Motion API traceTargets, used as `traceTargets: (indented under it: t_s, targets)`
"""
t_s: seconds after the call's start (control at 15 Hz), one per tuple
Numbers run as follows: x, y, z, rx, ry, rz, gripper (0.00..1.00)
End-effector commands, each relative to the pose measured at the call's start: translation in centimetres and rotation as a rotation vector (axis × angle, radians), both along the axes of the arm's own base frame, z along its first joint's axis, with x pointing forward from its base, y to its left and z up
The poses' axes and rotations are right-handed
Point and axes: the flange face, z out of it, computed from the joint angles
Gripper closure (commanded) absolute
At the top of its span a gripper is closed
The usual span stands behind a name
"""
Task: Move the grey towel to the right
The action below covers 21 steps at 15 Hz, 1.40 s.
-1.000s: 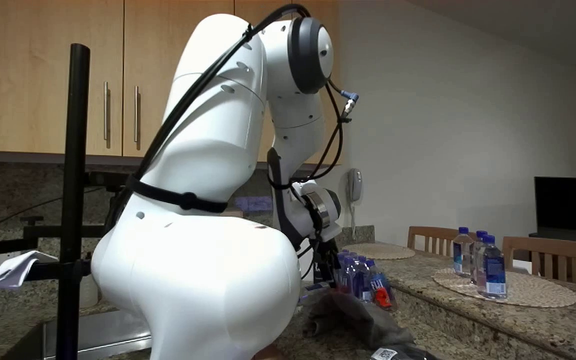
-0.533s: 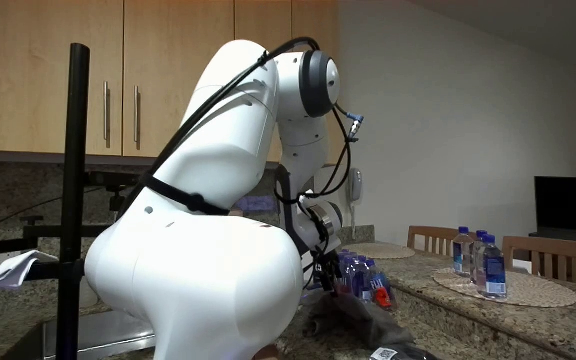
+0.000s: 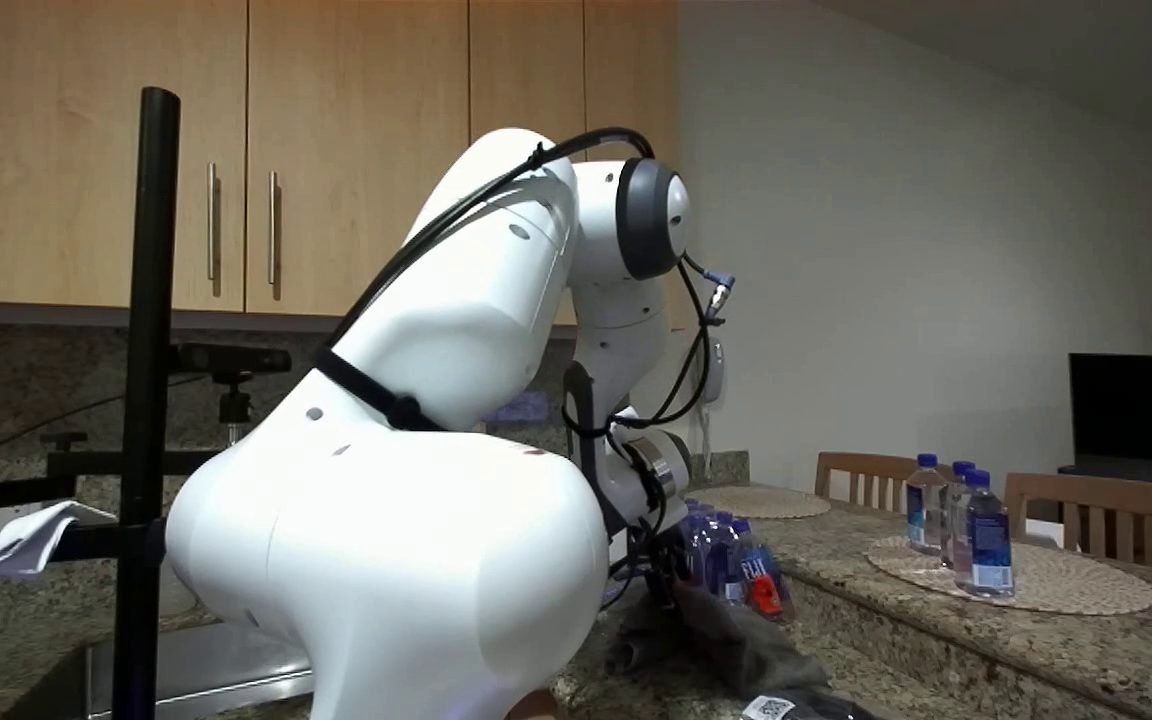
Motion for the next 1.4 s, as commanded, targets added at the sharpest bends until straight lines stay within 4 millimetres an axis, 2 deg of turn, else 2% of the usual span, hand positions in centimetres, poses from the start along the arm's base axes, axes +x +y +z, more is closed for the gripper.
traceTargets:
  t_s: [0.0,0.07,0.13,0.2,0.8,1.0,1.33]
  targets:
    - [0.6,0.2,-1.6,0.006,0.028,-0.007,0.00]
    - [0.7,0.2,-2.0,0.001,0.035,-0.004,0.00]
    - [0.8,0.2,-2.3,-0.011,0.037,0.002,0.25]
    - [0.9,0.2,-2.5,-0.019,0.039,0.013,0.27]
    - [1.3,0.1,-2.2,-0.032,0.071,0.110,0.85]
    - [1.3,0.2,-1.9,-0.036,0.110,0.165,0.92]
    - [1.7,0.9,-1.1,-0.047,0.207,0.268,0.90]
